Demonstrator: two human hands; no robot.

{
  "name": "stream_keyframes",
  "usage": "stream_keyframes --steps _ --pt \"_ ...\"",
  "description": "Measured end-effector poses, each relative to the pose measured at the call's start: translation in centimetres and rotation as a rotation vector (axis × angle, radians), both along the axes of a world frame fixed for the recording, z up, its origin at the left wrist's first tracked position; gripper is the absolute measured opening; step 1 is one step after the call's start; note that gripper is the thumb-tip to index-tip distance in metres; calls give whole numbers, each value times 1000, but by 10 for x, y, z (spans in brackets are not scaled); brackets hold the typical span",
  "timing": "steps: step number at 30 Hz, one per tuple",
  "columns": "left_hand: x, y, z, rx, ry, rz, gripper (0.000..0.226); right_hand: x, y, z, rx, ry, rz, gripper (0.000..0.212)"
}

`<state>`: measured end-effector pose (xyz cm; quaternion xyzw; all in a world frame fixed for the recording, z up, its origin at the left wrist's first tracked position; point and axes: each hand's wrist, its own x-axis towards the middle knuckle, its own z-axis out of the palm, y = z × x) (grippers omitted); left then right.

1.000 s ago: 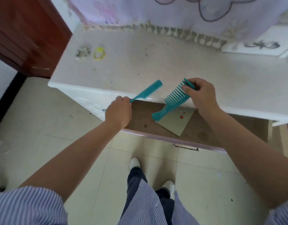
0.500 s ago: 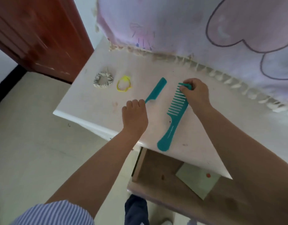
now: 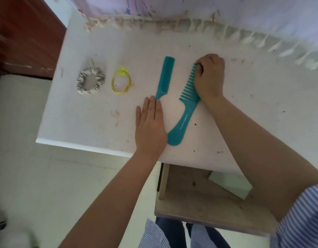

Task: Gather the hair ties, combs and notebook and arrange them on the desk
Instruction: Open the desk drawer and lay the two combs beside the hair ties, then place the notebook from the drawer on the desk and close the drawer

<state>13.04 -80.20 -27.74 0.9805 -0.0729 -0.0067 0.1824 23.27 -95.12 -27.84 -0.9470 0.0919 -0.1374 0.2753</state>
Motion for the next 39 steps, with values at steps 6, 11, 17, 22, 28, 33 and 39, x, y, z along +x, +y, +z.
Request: stream_keyframes --steps 6,11,17,22,28,33,39 --pt "-8 -1 10 22 47 87 48 -10 -16 8 73 84 218 30" --pt "-63 -22 17 51 -338 -80 38 -72 -51 20 113 148 287 45" --pt "-160 -107 -8 84 134 -427 26 -248 -129 15 -86 100 686 45" --pt "-155 -151 -45 161 749 -12 52 -313 -169 -12 -94 701 401 24" --pt "-150 -179 -57 84 825 125 36 -280 -147 -55 531 1092 -160 32" --pt "-150 -167 -50 111 800 128 27 -286 -151 -65 727 1033 -375 30" --pt "-152 -142 -11 243 954 7 46 -304 -161 -41 508 1139 -68 42"
